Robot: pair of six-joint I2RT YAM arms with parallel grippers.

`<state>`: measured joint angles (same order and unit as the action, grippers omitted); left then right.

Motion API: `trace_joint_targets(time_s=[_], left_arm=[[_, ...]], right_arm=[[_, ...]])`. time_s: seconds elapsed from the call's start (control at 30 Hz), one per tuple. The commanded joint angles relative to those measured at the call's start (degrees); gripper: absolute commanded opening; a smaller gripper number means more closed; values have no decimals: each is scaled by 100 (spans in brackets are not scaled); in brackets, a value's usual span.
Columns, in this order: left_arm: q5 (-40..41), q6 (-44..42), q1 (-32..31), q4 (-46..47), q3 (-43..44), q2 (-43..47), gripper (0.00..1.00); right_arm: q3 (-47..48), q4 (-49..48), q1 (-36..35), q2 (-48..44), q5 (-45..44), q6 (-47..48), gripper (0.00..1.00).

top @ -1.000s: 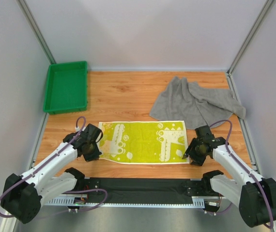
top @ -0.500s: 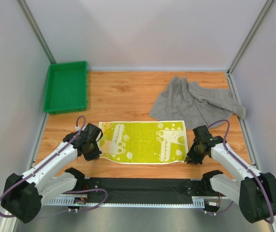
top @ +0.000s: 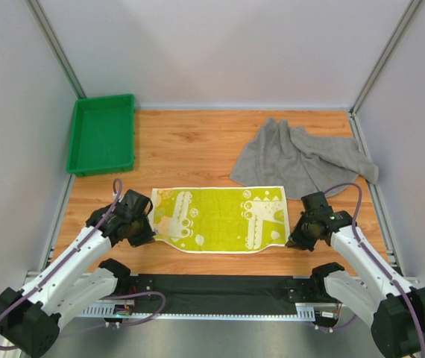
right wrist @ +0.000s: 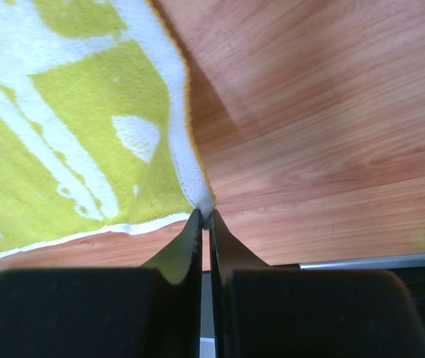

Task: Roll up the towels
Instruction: Fold the towel

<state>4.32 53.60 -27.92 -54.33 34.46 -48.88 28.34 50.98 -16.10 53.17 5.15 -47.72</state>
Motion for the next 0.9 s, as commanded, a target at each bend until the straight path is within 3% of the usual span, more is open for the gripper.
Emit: trace_joint_targets(time_s=[0.0,0.5,0.7,0.87], left_arm=[[-281,18,41,-429,342,404,0],[-220,-280,41,-2363,948,1706,0],[-19,-491,41,-2285,1133,1356,0],[25,-693,50,-1916,1256,679,0]], right_arm=[[383,526,-42,-533,-66,9,0],[989,2398,-34,-2266,118,-290,0],[1042,1882,-34,-1802,188,-159,0],[1358,1398,-34,-881,-4,70,0]])
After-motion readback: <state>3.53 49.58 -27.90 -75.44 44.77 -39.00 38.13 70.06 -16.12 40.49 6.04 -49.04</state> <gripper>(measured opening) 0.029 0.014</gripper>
